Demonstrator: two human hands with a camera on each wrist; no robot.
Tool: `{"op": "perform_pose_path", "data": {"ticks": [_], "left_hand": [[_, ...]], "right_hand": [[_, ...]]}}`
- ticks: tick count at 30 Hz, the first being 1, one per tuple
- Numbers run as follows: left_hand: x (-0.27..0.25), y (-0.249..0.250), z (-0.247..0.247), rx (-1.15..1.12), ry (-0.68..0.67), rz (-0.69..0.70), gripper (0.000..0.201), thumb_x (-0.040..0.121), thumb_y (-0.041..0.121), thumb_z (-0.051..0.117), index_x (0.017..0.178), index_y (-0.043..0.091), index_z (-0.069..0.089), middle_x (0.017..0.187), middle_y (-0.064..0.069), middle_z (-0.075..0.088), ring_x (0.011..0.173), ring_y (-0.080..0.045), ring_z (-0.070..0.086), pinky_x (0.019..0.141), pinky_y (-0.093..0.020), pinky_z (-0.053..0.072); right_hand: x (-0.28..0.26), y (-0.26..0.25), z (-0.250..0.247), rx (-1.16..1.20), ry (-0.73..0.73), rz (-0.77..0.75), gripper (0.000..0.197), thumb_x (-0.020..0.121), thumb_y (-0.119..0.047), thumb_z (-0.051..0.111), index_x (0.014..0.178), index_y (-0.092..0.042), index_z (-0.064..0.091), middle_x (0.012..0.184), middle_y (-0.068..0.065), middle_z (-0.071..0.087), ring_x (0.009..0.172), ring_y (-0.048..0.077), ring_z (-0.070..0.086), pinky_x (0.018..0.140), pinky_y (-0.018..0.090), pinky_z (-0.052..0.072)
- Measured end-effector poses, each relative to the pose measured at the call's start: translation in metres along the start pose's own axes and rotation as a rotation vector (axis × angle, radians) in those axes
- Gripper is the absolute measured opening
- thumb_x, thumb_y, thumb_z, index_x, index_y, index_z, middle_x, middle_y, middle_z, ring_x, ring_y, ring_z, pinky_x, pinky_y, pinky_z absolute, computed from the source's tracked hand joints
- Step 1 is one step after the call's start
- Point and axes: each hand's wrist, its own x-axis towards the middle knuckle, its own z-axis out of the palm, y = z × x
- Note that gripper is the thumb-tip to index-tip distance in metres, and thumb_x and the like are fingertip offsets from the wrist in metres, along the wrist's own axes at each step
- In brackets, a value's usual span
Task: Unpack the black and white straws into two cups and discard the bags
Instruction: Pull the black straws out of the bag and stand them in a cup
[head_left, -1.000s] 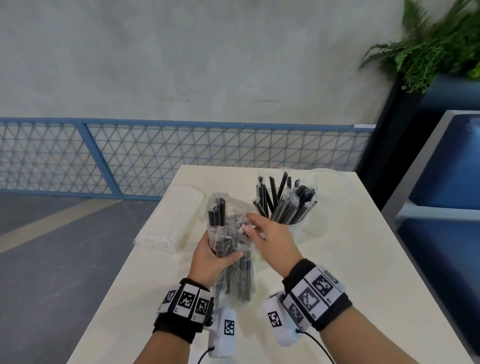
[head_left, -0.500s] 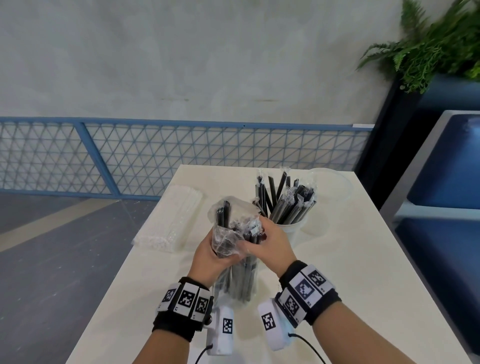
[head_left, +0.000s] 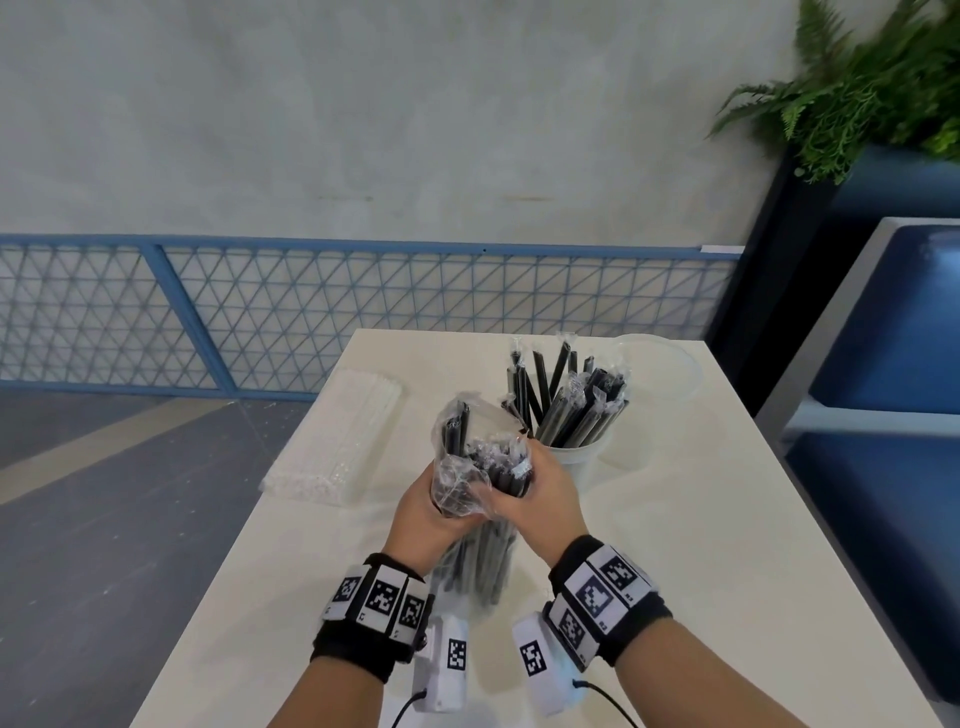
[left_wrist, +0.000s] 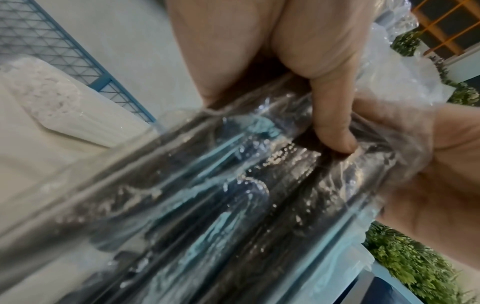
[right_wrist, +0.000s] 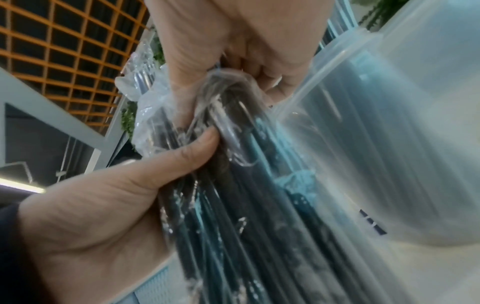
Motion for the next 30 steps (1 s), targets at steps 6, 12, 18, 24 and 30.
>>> {"op": "perform_pose_path", "data": {"ticks": [6, 12, 18, 24, 30], "left_hand": [[-0.002, 0.001, 0.003, 0.015, -0.018, 0.017, 0.045, 0.058, 0.0, 0.083, 0.093, 0.021, 0.061, 0.086, 0.008, 0.069, 0.075, 0.006, 0.066, 0.067, -0.009, 0.05], [-0.002, -0.001, -0.001, 0.029, -0.053, 0.014, 0.043, 0.061, 0.014, 0.083, 0.098, 0.022, 0.063, 0.093, 0.006, 0.072, 0.087, -0.005, 0.068, 0.075, -0.019, 0.054], [-0.003, 0.0, -0.006, 0.067, -0.075, 0.009, 0.036, 0.065, 0.008, 0.081, 0.094, 0.019, 0.062, 0.082, 0.011, 0.071, 0.078, 0.003, 0.067, 0.066, -0.008, 0.048], [-0.003, 0.001, -0.009, 0.117, -0.114, -0.001, 0.033, 0.066, 0.008, 0.08, 0.089, 0.023, 0.06, 0.078, 0.01, 0.07, 0.07, 0.004, 0.066, 0.062, -0.008, 0.049], [-0.005, 0.0, -0.008, 0.135, -0.064, 0.013, 0.033, 0.065, 0.009, 0.081, 0.088, 0.021, 0.061, 0.08, 0.001, 0.071, 0.067, -0.009, 0.067, 0.062, -0.018, 0.053]], "right_hand": [[-0.001, 0.0, -0.001, 0.193, 0.082, 0.081, 0.04, 0.061, -0.036, 0.081, 0.096, -0.031, 0.062, 0.104, 0.007, 0.067, 0.101, 0.021, 0.064, 0.089, 0.044, 0.054], [0.006, -0.025, -0.01, 0.419, 0.104, 0.063, 0.024, 0.074, -0.005, 0.074, 0.092, -0.019, 0.066, 0.095, 0.006, 0.072, 0.093, 0.02, 0.068, 0.086, 0.04, 0.056], [0.019, -0.05, -0.029, 0.576, 0.146, 0.039, 0.016, 0.078, -0.002, 0.069, 0.094, -0.004, 0.065, 0.086, 0.005, 0.068, 0.079, 0.013, 0.065, 0.074, 0.028, 0.055], [0.035, -0.06, -0.048, 0.755, 0.251, 0.068, 0.026, 0.079, 0.0, 0.066, 0.104, 0.007, 0.061, 0.088, 0.01, 0.066, 0.081, 0.022, 0.063, 0.081, 0.04, 0.054], [0.024, -0.043, -0.037, 0.529, 0.065, 0.111, 0.034, 0.072, -0.005, 0.076, 0.103, -0.002, 0.064, 0.097, 0.007, 0.07, 0.089, 0.014, 0.068, 0.08, 0.026, 0.055]]}}
